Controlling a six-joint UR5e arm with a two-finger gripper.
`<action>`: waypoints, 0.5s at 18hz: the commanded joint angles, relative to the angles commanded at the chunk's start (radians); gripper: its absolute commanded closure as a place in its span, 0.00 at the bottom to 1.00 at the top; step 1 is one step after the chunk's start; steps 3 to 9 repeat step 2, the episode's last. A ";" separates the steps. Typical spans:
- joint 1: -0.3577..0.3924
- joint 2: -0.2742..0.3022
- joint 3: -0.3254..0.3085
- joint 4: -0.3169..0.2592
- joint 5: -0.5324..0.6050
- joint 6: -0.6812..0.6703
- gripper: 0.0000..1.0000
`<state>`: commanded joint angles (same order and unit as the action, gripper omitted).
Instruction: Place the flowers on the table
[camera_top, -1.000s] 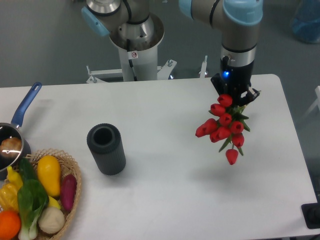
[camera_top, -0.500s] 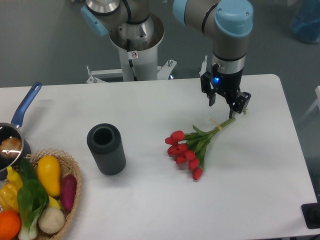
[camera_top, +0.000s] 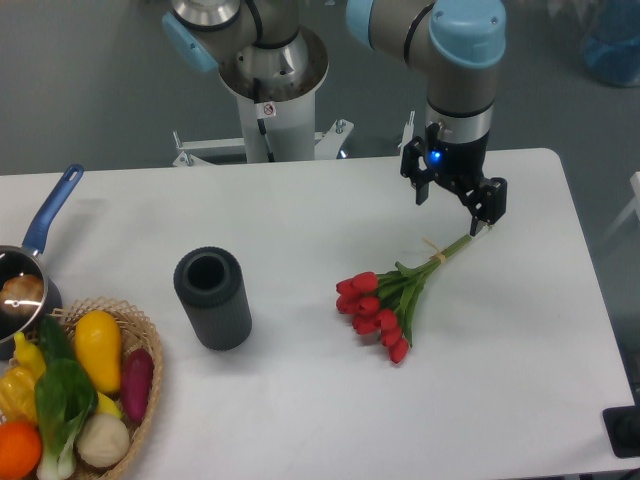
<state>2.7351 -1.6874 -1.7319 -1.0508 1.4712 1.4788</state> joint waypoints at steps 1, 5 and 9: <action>0.003 0.000 0.000 0.000 0.000 0.000 0.00; 0.005 0.000 0.000 0.000 0.000 0.000 0.00; 0.005 0.000 0.000 0.000 0.000 0.000 0.00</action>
